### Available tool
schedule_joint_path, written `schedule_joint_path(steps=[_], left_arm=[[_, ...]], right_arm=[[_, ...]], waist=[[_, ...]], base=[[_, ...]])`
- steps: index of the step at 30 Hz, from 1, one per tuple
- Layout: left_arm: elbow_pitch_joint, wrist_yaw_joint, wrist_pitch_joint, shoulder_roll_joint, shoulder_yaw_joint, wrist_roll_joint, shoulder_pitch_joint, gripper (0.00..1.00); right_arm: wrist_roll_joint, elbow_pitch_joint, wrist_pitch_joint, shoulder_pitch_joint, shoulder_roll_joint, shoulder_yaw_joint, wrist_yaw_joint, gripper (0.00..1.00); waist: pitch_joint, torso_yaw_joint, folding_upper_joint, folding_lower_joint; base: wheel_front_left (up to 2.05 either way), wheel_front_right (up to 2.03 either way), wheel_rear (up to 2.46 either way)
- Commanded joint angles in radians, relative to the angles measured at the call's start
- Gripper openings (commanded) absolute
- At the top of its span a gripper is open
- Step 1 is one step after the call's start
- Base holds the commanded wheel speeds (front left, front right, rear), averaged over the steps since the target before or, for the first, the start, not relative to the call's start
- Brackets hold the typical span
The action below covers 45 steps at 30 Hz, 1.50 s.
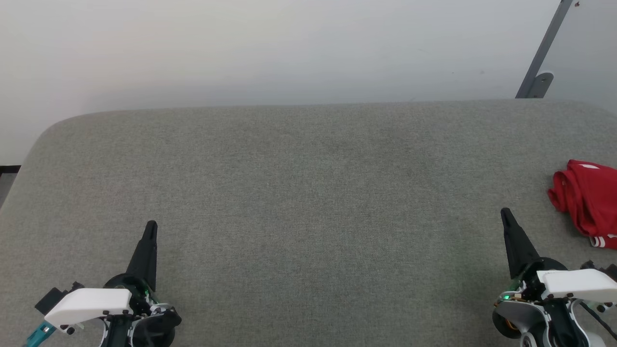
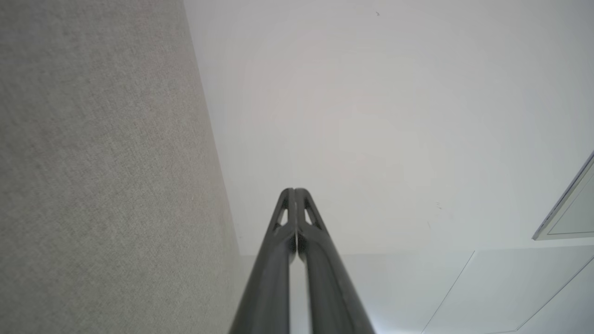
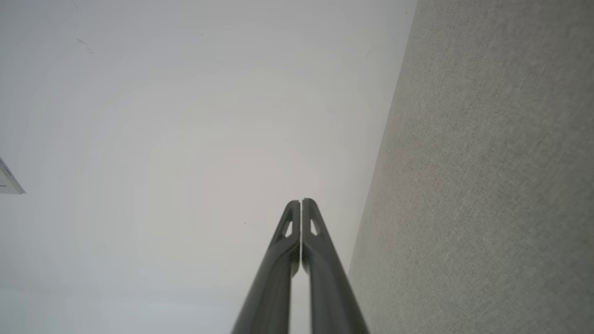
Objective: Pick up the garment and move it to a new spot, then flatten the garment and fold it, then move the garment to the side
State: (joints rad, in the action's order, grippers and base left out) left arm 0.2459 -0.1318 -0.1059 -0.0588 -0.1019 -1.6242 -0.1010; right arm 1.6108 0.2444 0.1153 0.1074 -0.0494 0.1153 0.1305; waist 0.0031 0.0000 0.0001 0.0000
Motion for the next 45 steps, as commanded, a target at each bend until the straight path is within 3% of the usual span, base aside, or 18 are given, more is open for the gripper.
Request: schedule_joint_path(steps=[1, 45], left_arm=[[-0.001, 0.002, -0.003, 0.002, -0.005, 0.006, -0.014, 0.0], [-0.001, 0.002, -0.007, 0.005, -0.009, 0.009, -0.014, 0.0]], right_arm=[[0.002, 0.002, 0.001, 0.004, 0.002, 0.0, 0.0, 0.0], [0.002, 0.002, 0.002, 0.004, 0.002, 0.001, 0.0, 0.0]], waist=[[0.0, 0.0, -0.0001, 0.0], [0.0, 0.0, -0.0001, 0.0]], base=[[0.0, 0.0, 0.0], [0.0, 0.0, 0.0]])
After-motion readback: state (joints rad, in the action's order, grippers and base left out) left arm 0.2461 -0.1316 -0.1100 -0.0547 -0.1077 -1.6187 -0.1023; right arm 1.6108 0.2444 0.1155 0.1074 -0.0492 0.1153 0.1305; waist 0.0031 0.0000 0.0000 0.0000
